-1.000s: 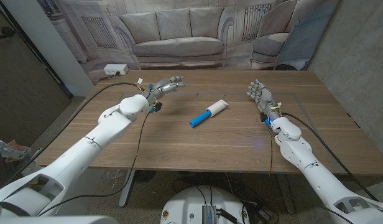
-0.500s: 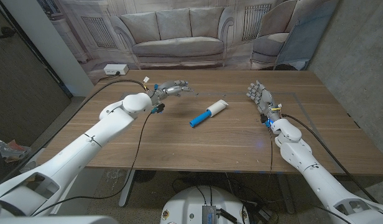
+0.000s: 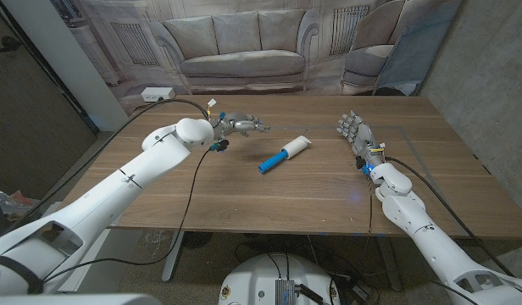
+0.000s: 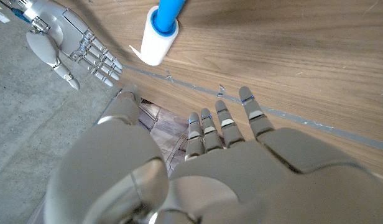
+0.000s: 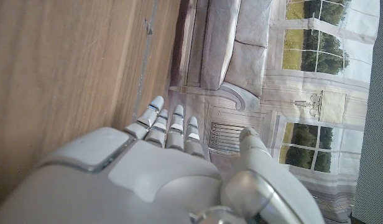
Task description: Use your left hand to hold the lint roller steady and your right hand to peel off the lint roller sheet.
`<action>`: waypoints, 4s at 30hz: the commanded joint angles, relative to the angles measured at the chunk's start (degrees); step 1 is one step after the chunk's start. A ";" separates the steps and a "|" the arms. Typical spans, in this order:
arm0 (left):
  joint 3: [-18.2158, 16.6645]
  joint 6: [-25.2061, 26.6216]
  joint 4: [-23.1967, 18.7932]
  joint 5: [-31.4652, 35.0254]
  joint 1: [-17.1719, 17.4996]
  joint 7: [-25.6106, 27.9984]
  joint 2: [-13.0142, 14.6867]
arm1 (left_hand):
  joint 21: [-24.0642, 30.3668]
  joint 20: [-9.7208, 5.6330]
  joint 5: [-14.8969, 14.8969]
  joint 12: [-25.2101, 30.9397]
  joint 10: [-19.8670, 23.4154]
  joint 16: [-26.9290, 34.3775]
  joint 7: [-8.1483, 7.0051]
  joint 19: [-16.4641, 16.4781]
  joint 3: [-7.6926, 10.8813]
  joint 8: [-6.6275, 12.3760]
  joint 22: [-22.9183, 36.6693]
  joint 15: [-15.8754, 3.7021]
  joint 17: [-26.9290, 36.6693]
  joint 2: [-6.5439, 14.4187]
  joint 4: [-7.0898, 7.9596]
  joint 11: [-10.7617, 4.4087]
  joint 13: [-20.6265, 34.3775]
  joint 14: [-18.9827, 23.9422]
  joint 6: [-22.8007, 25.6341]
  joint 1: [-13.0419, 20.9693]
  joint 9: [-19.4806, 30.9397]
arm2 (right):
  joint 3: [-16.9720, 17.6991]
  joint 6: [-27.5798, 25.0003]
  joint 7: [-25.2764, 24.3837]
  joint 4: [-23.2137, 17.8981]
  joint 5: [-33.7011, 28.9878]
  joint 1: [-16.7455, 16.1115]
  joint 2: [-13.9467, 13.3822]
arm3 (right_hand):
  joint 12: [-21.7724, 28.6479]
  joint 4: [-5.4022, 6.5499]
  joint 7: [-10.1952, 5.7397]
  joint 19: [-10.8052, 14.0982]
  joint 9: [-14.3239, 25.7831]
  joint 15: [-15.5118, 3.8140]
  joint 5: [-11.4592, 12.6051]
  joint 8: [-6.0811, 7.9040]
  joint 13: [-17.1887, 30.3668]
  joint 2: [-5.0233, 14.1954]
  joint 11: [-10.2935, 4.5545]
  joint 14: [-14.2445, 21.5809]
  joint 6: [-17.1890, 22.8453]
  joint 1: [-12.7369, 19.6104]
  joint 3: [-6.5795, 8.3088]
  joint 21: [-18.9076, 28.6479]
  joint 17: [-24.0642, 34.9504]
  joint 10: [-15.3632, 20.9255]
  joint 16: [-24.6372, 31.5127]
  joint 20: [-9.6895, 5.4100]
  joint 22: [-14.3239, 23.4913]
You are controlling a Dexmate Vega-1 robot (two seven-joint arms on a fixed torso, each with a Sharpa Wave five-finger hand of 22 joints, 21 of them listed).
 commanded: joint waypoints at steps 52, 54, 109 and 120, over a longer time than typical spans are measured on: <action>31.48 29.48 -4.70 36.40 -24.18 -30.73 -4.56 | -1.91 0.48 -3.03 7.72 3.59 2.35 4.33 3.54 0.34 6.03 1.07 3.51 7.12 2.65 1.43 3.46 5.12 1.90 9.36 11.75 4.05 | 3.11 3.37 6.85 5.41 3.97 -0.21 2.70 | 1.08 0.67 -0.30 1.38 0.17 -0.13 -0.18 0.56 0.05 0.20 0.51 1.55 1.64 -1.37 -0.88 -0.93 0.14 2.78 0.50 0.28 0.40; 32.22 30.07 -4.08 37.55 -24.69 -31.96 -5.19 | -1.90 0.47 -3.03 7.88 3.74 2.43 4.19 3.73 0.30 6.16 1.06 3.51 7.21 2.65 1.44 3.40 5.18 2.08 9.62 11.84 4.09 | 3.23 3.44 6.84 5.43 4.03 -0.24 2.79 | 1.08 0.67 -0.26 1.40 0.17 -0.05 -0.17 0.56 0.05 0.19 0.51 1.58 1.68 -1.39 -0.89 -0.95 0.13 2.80 0.49 0.28 0.40; 30.45 13.02 9.80 95.41 -11.80 -55.60 -23.37 | 0.36 0.09 -3.12 15.30 12.32 5.18 4.65 15.45 -1.20 10.85 0.77 0.55 9.05 3.11 2.04 1.57 7.10 13.14 18.82 13.60 5.62 | 7.57 6.30 17.15 16.51 8.87 2.21 7.11 | 2.06 1.80 -0.93 2.64 0.13 -0.04 -0.07 0.64 0.08 -0.11 0.76 4.82 3.30 -3.61 -1.51 -1.74 0.19 6.84 0.94 0.93 0.44; 18.92 1.02 12.25 108.51 -2.68 -55.73 -31.35 | 0.98 0.29 -3.44 16.19 10.84 4.38 3.48 18.77 -3.04 9.22 0.59 0.74 9.62 2.91 3.99 2.01 7.96 13.11 14.03 10.64 5.98 | 8.32 6.62 19.52 19.75 8.84 3.65 7.87 | 2.47 2.40 -1.02 3.43 0.14 -0.02 -0.03 0.83 0.11 -0.19 0.66 6.09 4.24 -4.58 -1.82 -1.79 0.25 8.36 1.15 1.05 0.45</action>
